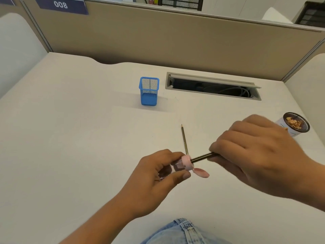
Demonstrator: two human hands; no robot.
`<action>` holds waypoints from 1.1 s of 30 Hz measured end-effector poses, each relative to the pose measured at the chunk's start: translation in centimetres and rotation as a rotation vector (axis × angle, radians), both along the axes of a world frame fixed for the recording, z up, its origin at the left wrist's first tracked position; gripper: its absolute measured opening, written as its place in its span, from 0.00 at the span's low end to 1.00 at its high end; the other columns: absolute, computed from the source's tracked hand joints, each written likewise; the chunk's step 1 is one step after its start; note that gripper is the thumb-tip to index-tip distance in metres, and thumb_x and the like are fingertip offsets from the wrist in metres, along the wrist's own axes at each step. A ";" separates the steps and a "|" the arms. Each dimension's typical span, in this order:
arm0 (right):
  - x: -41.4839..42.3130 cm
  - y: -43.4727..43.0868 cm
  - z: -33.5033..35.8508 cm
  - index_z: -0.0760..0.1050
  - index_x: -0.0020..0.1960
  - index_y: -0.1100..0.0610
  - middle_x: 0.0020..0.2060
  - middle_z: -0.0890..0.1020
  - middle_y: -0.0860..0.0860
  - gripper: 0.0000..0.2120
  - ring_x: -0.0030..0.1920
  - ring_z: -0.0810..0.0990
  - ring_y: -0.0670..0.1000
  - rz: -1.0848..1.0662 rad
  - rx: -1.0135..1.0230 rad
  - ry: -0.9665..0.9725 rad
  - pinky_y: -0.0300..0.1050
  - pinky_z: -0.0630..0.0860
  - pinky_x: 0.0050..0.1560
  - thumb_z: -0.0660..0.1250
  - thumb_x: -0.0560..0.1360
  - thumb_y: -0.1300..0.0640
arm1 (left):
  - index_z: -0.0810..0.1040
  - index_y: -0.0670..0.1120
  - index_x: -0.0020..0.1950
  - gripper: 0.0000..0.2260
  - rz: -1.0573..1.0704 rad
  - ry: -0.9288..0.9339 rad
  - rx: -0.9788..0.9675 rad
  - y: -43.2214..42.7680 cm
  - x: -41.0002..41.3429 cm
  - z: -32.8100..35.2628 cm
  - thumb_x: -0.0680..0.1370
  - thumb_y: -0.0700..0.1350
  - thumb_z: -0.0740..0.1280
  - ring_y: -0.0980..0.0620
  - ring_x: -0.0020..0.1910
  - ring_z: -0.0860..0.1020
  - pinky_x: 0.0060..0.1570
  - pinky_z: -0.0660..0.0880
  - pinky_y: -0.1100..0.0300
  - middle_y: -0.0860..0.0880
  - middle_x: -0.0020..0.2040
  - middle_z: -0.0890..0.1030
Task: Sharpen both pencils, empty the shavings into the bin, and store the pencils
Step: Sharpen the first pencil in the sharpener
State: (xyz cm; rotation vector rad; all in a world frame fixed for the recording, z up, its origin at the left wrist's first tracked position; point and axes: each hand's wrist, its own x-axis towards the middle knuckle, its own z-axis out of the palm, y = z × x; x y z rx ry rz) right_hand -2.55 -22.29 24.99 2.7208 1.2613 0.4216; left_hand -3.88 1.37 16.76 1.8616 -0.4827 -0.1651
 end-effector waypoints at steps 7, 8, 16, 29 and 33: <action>-0.1 0.1 0.1 0.76 0.39 0.55 0.27 0.77 0.50 0.12 0.24 0.71 0.58 -0.025 0.000 -0.035 0.46 0.68 0.22 0.64 0.79 0.52 | 0.81 0.52 0.56 0.10 0.085 -0.267 0.072 -0.3 0.1 0.4 0.76 0.51 0.68 0.60 0.38 0.72 0.39 0.66 0.72 0.61 0.42 0.76; -0.4 0.4 0.1 0.74 0.38 0.52 0.26 0.75 0.47 0.13 0.23 0.71 0.56 -0.099 0.028 0.051 0.44 0.66 0.21 0.61 0.79 0.49 | 0.80 0.49 0.57 0.10 0.113 -0.385 0.118 -0.3 0.2 0.3 0.77 0.49 0.68 0.60 0.41 0.73 0.41 0.69 0.70 0.59 0.45 0.77; 0.5 2.1 0.8 0.72 0.35 0.52 0.23 0.76 0.47 0.17 0.23 0.69 0.45 -0.746 0.328 1.038 0.41 0.66 0.28 0.67 0.74 0.41 | 0.75 0.46 0.62 0.11 0.083 -0.706 0.293 -0.2 0.1 -2.3 0.81 0.46 0.65 0.48 0.41 0.77 0.38 0.75 0.54 0.49 0.50 0.82; 1.3 1.8 -1.9 0.74 0.41 0.43 0.34 0.82 0.40 0.10 0.33 0.77 0.45 -0.708 0.507 0.646 0.42 0.73 0.32 0.68 0.72 0.39 | 0.78 0.57 0.53 0.09 0.319 0.018 -0.051 -0.1 1.8 -3.3 0.75 0.46 0.71 0.55 0.48 0.77 0.44 0.68 0.74 0.60 0.47 0.81; 1.3 2.0 -3.1 0.76 0.40 0.45 0.35 0.82 0.39 0.09 0.29 0.75 0.47 -0.753 0.649 0.704 0.44 0.74 0.32 0.71 0.71 0.42 | 0.77 0.59 0.53 0.10 0.299 0.098 -0.088 -0.6 2.2 -3.9 0.76 0.46 0.71 0.52 0.53 0.77 0.49 0.72 0.68 0.60 0.51 0.81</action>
